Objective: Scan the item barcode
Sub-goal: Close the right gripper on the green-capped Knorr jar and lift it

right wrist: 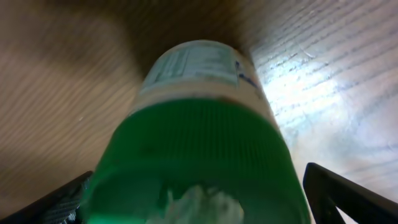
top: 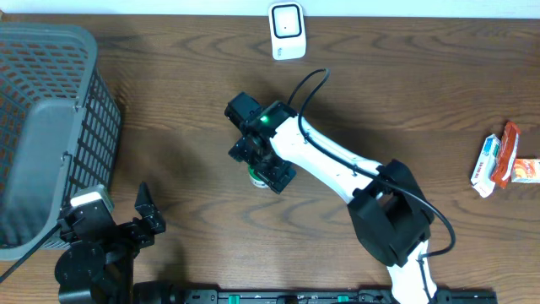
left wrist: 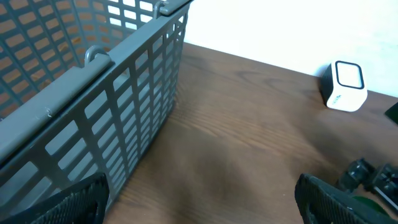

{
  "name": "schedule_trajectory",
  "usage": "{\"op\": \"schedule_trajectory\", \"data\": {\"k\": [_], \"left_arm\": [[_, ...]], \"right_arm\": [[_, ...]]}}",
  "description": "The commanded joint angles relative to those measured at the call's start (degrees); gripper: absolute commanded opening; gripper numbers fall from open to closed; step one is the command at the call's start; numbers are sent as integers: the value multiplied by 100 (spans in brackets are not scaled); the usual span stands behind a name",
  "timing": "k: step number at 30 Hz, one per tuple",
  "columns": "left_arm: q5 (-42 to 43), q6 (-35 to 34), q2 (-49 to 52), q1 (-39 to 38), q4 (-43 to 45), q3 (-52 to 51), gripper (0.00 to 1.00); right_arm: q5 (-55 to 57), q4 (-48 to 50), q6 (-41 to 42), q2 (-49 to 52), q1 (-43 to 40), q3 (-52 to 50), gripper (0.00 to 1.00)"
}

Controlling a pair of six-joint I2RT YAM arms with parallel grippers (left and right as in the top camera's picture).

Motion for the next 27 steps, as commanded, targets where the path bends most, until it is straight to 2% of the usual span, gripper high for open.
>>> {"op": "schedule_trajectory", "data": {"k": [1, 5, 9, 14, 17, 19, 23, 27], "left_arm": [[-46, -28, -4, 28, 17, 9, 96], [-46, -28, -4, 28, 17, 9, 96], [-46, -28, -4, 28, 17, 9, 96], [-46, -28, -4, 28, 17, 9, 96], [-46, -28, -4, 28, 17, 9, 96], [-46, -28, -4, 28, 17, 9, 96], [-46, -28, -4, 28, 17, 9, 96], [-46, -28, -4, 28, 17, 9, 96]], "right_arm": [[17, 11, 107, 251, -17, -70, 99], [66, 31, 83, 398, 31, -72, 98], [280, 24, 72, 533, 74, -72, 92], [334, 26, -55, 562, 85, -72, 77], [280, 20, -122, 562, 105, -72, 65], [199, 26, -243, 560, 105, -66, 62], [-229, 28, -857, 560, 55, -44, 57], [-826, -17, -2199, 542, -68, 26, 50]]}}
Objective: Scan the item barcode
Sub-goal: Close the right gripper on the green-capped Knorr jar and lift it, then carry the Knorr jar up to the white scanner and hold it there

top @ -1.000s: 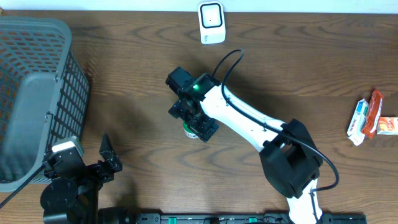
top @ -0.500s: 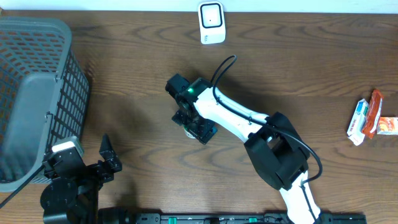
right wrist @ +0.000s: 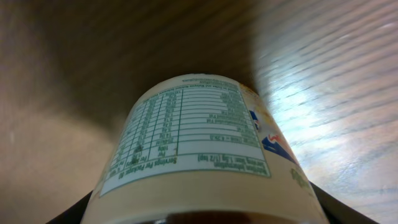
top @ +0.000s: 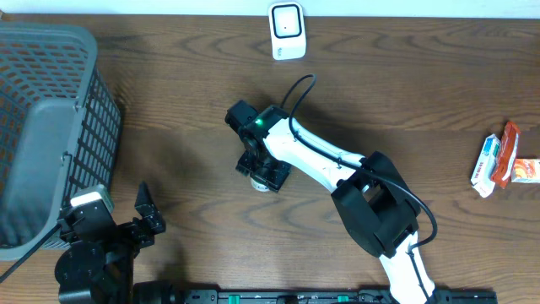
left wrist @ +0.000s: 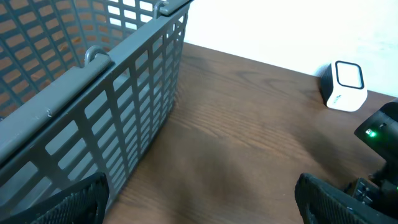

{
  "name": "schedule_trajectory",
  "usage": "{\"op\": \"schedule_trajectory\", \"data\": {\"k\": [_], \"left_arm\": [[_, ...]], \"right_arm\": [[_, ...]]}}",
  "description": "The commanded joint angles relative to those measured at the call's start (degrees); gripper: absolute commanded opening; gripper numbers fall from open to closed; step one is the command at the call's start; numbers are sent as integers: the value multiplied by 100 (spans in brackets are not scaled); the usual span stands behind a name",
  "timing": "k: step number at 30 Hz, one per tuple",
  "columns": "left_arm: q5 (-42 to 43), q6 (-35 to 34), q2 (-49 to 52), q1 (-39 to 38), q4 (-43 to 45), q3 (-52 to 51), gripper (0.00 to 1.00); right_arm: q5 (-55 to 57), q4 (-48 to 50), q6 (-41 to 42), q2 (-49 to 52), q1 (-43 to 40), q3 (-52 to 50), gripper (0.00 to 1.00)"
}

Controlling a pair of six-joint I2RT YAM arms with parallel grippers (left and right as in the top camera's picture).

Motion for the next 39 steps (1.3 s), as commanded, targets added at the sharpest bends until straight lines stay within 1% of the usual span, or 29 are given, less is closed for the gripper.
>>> {"op": "schedule_trajectory", "data": {"k": [1, 3, 8, 10, 13, 21, 27, 34, 37, 39], "left_arm": [[-46, -28, -4, 28, 17, 9, 96], [-46, -28, -4, 28, 17, 9, 96], [-46, -28, -4, 28, 17, 9, 96], [-46, -28, -4, 28, 17, 9, 96], [-46, -28, -4, 28, 17, 9, 96], [-46, -28, -4, 28, 17, 9, 96], [-46, -28, -4, 28, 17, 9, 96], [-46, -28, -4, 28, 17, 9, 96], [-46, -28, -4, 28, 17, 9, 96], [-46, -28, -4, 28, 17, 9, 96]], "right_arm": [[-907, -46, -1705, 57, -111, 57, 50], [-1226, -186, -2319, 4, -197, 68, 50], [-1746, -841, -3471, -219, -470, 125, 51], [-1939, -1067, -3812, -313, -573, 127, 52], [-2006, -1443, -4105, -487, -726, 127, 51], [-2175, -1808, -4437, -1075, -970, 129, 52], [-2179, -2096, -4435, -1469, -1043, 129, 54], [-2369, -2238, -4640, -1576, -1043, 129, 54], [-2284, -2173, -4673, -1576, -1040, 129, 53], [-1895, -1998, -4669, -1576, -1034, 129, 54]]}}
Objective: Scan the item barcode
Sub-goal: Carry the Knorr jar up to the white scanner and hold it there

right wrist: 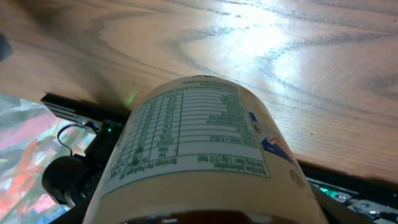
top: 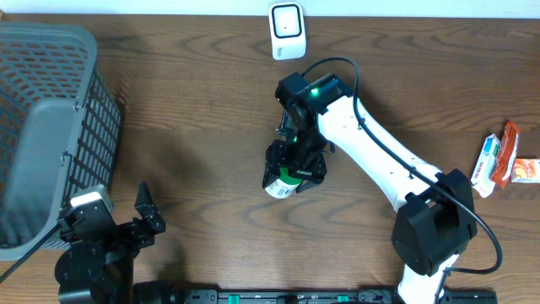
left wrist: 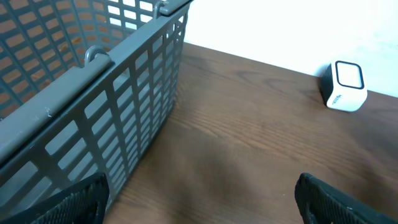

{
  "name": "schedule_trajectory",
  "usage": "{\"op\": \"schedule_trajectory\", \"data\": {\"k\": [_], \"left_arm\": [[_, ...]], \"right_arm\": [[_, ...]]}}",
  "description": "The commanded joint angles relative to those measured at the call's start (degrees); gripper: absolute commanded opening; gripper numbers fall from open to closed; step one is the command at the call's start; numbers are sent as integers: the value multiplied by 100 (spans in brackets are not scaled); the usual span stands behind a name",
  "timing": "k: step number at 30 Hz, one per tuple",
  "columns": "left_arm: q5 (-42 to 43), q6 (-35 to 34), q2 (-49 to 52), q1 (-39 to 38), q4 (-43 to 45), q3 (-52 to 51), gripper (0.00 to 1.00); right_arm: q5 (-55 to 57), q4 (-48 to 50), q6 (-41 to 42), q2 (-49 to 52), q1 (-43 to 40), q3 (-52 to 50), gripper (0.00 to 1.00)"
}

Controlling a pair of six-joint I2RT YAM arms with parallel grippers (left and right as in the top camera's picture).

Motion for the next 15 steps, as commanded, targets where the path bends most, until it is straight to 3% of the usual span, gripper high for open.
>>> {"op": "schedule_trajectory", "data": {"k": [1, 8, 15], "left_arm": [[-46, -28, -4, 28, 17, 9, 96], [-46, -28, -4, 28, 17, 9, 96], [-46, -28, -4, 28, 17, 9, 96]], "right_arm": [[551, 321, -144, -144, -11, 111, 56], [1912, 2057, -146, -144, -90, 109, 56], [3206, 4103, -890, -144, -168, 109, 60]]}}
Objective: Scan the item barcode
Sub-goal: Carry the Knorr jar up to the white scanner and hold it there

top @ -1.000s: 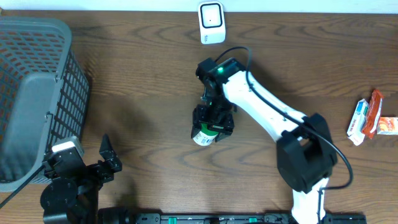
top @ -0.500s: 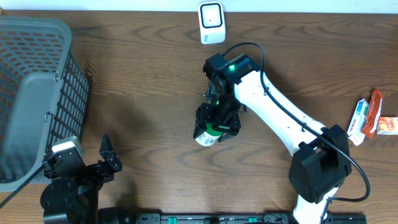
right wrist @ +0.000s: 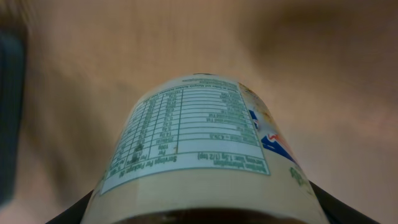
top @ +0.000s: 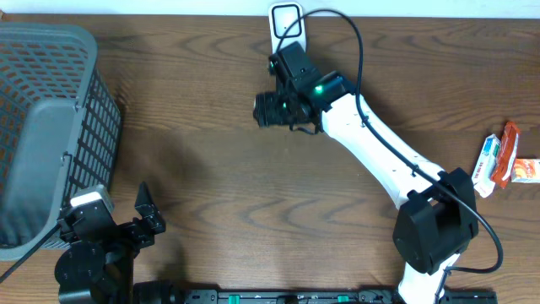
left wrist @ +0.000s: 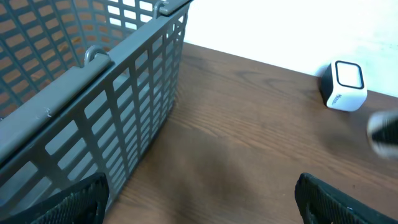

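A cream bottle (right wrist: 193, 143) with a green-printed nutrition label fills the right wrist view, and my right gripper (right wrist: 199, 208) is shut on it. From overhead, the right gripper (top: 270, 110) holds it above the table just in front of and left of the white scanner (top: 287, 25) at the back edge. The bottle shows there only as a dark shape under the gripper. The scanner (left wrist: 345, 84) also appears in the left wrist view, with a blurred dark shape (left wrist: 385, 127) near it. My left gripper (left wrist: 202, 205) is open and empty at the front left.
A grey mesh basket (top: 42, 127) takes up the left side, close to the left gripper (top: 143, 215). Snack packets (top: 502, 160) lie at the far right edge. The right arm (top: 380, 160) stretches diagonally across the table's middle.
My right gripper, still holding the bottle, has moved from over the middle of the table to the back, close to the scanner. The left arm has not moved.
First my right gripper was open over the green-capped bottle standing mid-table. Then it was lower, with the bottle between its fingers. Later it held the bottle lifted and tipped over the table's middle, and now it holds it by the scanner.
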{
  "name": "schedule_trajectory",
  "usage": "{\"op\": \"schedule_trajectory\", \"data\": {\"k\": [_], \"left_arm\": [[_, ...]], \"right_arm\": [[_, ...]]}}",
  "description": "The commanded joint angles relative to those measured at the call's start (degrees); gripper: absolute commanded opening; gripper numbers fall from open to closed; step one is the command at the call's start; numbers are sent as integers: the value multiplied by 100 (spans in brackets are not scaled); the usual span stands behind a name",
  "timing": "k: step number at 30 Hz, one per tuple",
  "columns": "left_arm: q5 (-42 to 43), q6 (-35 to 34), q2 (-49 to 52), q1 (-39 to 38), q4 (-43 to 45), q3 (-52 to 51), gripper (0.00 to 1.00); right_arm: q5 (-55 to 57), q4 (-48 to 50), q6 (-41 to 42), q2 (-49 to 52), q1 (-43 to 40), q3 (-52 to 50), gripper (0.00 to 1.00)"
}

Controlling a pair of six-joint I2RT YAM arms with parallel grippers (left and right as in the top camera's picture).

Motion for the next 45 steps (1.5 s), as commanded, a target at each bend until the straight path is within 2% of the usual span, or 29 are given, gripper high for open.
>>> {"op": "schedule_trajectory", "data": {"k": [1, 6, 12, 20, 31, 45], "left_arm": [[-46, -28, -4, 28, 17, 9, 96], [-46, -28, -4, 28, 17, 9, 96], [-46, -28, -4, 28, 17, 9, 96], [-46, -28, -4, 28, 17, 9, 96], [-46, -28, -4, 28, 17, 9, 96], [-46, -28, -4, 28, 17, 9, 96]], "right_arm": [[1161, 662, -601, -144, -50, 105, 59], [1991, 1768, -1154, -120, -63, 105, 58], [2164, 3130, -1725, 232, -184, 105, 59], [2459, 4760, -1860, 796, -531, 107, 53], [2455, 6723, -1878, 1646, -708, 109, 58], [2522, 6874, -1880, 3018, -697, 1296, 59]]}}
